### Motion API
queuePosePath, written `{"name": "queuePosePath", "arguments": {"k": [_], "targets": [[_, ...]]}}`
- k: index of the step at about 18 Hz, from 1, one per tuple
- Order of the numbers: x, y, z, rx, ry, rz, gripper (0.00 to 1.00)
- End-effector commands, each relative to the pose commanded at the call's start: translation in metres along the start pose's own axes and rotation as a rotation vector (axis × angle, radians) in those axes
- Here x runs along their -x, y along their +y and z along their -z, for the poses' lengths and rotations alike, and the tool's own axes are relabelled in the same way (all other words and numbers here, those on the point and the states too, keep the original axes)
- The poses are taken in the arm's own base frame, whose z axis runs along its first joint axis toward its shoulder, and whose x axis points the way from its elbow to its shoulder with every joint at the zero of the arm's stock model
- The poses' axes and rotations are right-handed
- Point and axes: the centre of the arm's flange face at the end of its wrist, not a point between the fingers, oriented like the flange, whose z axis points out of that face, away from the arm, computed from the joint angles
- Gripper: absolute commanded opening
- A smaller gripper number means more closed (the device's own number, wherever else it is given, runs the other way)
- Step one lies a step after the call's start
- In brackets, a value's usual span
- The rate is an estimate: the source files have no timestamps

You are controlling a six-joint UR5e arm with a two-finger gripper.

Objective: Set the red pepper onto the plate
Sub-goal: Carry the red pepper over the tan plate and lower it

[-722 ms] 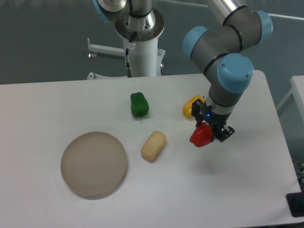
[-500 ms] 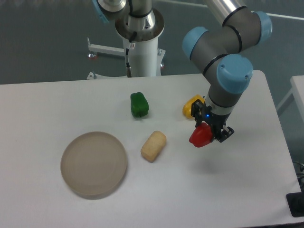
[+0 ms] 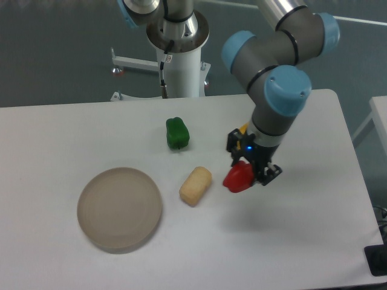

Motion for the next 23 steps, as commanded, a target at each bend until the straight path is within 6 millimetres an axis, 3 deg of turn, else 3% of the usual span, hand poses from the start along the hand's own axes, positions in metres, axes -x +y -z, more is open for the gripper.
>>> {"name": "queuePosePath", "arguments": {"k": [4, 6, 7, 11, 20, 23], "targets": [[-0.046, -0.065, -0.016, -0.026, -0.035, -0.013, 0.46], [-0.063, -0.084, -0.024, -0.031, -0.031, 0.011, 0.46], [-0.076, -0.098, -0.039, -0.018, -0.015, 0.008, 0.46], [-0.107, -0.124, -0.088, 0.024, 0.038, -0.002, 0.47], [-0.138, -0.144, -0.162, 0.157, 0.055, -0.036, 0.57], [-0.139, -0.144, -0.175, 0.168, 0.066, -0.038, 0.63]]}}
